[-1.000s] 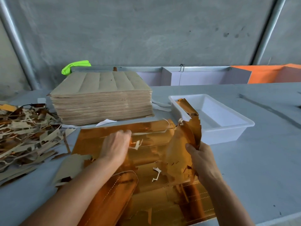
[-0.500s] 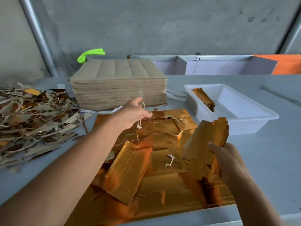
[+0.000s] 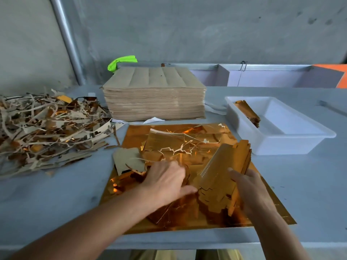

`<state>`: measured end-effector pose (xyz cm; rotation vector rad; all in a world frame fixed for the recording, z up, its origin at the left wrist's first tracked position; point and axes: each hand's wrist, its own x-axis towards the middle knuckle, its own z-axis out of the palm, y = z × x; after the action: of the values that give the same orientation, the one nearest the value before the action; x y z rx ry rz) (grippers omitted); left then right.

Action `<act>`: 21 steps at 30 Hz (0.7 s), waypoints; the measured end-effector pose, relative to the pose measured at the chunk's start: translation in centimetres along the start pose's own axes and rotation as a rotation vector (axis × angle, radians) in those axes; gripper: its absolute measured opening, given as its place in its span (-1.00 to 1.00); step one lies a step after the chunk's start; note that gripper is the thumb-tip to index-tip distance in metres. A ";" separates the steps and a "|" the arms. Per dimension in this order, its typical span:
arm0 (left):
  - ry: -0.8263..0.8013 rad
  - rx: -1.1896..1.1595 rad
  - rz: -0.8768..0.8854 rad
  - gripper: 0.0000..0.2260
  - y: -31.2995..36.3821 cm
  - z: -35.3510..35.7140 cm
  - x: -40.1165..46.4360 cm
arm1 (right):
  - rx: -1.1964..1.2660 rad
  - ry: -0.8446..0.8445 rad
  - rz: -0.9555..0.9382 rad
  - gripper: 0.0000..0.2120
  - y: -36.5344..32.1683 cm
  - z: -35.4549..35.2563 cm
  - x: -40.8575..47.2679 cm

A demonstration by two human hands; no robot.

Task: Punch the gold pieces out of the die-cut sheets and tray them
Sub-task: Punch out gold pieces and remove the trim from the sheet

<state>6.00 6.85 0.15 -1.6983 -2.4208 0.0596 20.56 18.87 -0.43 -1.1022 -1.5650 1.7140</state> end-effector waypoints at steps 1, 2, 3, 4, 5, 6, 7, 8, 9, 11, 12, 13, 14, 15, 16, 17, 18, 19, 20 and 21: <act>-0.029 0.031 -0.055 -0.44 0.3 0.8 -0.1 | -0.004 -0.005 -0.002 -0.81 -0.1 0.3 -0.3; -0.046 0.010 -0.105 -0.42 0.4 1.4 -0.1 | -0.005 -0.014 0.000 -0.80 0.0 0.5 -0.4; -0.047 -0.023 -0.134 -0.43 0.3 1.7 -0.2 | -0.011 -0.022 0.007 -0.80 0.1 0.6 -0.6; -0.053 -0.058 -0.134 -0.45 0.2 1.8 -0.2 | -0.019 -0.027 0.007 -0.79 0.2 0.6 -0.7; -0.056 -0.083 -0.117 -0.49 0.0 1.8 -0.3 | -0.028 -0.027 0.004 -0.79 0.2 0.5 -0.8; -0.058 -0.107 -0.099 -0.53 -0.2 1.7 -0.4 | -0.034 -0.026 0.000 -0.79 0.3 0.5 -0.8; -0.060 -0.137 -0.093 -0.57 -0.5 1.5 -0.4 | -0.039 -0.026 0.000 -0.79 0.3 0.5 -0.9; -0.074 -0.165 -0.102 -0.59 -0.9 1.4 -0.5 | -0.039 -0.032 0.004 -0.81 0.2 0.6 -1.0; -0.094 -0.188 -0.120 -0.59 -1.3 1.4 -0.5 | -0.038 -0.041 0.010 -0.83 0.2 0.8 -1.1; -0.118 -0.202 -0.180 -0.53 -1.6 1.5 -0.4 | -0.039 -0.056 0.018 -0.89 0.2 1.0 -1.2; -0.115 -0.189 -0.224 -0.46 -1.5 1.6 -0.2 | -0.042 -0.059 0.022 -0.92 0.2 1.0 -1.2; -0.110 -0.169 -0.277 -0.37 -1.2 1.8 0.1 | -0.045 -0.056 0.029 -0.94 0.2 1.0 -1.2; -0.104 -0.141 -0.327 -0.30 -0.7 1.9 0.5 | -0.044 -0.049 0.036 -0.93 0.3 1.0 -1.2; -0.104 -0.107 -0.360 -0.26 -0.2 2.0 1.0 | -0.040 -0.039 0.046 -0.92 0.4 1.0 -1.1; -0.111 -0.073 -0.375 -0.24 0.3 2.1 1.4 | -0.037 -0.032 0.057 -0.93 0.4 1.0 -1.1; -0.117 -0.043 -0.376 -0.24 0.6 2.3 1.8 | -0.035 -0.030 0.072 -0.97 0.5 0.9 -1.1; -0.122 -0.018 -0.373 -0.25 0.8 2.4 2.1 | -0.035 -0.032 0.088 -0.99 0.5 0.8 -1.1; -0.125 0.000 -0.365 -0.29 0.8 2.6 2.3 | -0.036 -0.034 0.097 -0.98 0.6 0.6 -0.9; -0.120 0.012 -0.348 -0.35 0.6 2.6 2.3 | -0.035 -0.031 0.101 -0.95 0.7 0.4 -0.8; -0.112 0.012 -0.321 -0.42 0.4 2.7 2.3 | -0.034 -0.026 0.104 -0.93 0.7 0.4 -0.7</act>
<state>5.14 9.36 -2.24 -1.3128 -2.7365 0.1273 20.69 17.96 -0.99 -1.2017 -1.5834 1.7820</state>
